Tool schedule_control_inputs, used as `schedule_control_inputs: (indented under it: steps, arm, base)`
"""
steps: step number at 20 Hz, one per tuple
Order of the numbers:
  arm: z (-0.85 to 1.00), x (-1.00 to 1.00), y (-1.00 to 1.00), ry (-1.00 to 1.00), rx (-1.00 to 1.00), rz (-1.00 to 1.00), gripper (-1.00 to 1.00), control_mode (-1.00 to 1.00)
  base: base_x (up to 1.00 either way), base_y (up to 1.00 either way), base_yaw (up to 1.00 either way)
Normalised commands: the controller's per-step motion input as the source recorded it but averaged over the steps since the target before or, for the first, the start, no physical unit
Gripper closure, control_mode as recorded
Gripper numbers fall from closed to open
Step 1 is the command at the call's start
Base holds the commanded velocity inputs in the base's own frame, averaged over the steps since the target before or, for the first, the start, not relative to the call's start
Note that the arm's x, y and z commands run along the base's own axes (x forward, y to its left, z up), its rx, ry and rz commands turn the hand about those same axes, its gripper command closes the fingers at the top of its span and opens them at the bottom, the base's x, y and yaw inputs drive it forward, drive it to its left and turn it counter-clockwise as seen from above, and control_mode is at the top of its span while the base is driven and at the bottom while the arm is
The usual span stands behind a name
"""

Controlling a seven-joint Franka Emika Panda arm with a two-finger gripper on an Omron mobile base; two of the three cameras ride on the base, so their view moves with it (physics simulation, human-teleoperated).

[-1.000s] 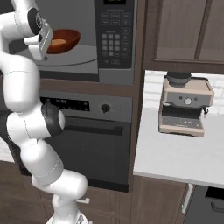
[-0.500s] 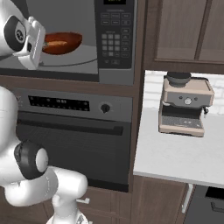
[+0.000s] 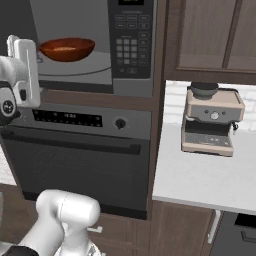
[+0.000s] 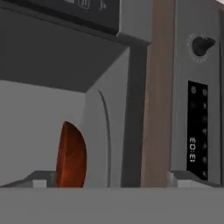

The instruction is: Open the microwave, place the bowl with waffle inside the microwave, then close the microwave door and turn it on.

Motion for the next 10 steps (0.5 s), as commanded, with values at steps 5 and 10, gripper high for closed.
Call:
schedule_control_inputs:
  steps: [5, 10]
  arm:
    - [0.20, -1.00, -0.43, -0.23, 0.00, 0.00, -1.00, -1.00]
    - [0.10, -1.00, -0.29, -0.01, -0.02, 0.00, -1.00, -1.00]
  base:
    - [0.00, 0.00, 0.00]
    - [0.00, 0.00, 0.00]
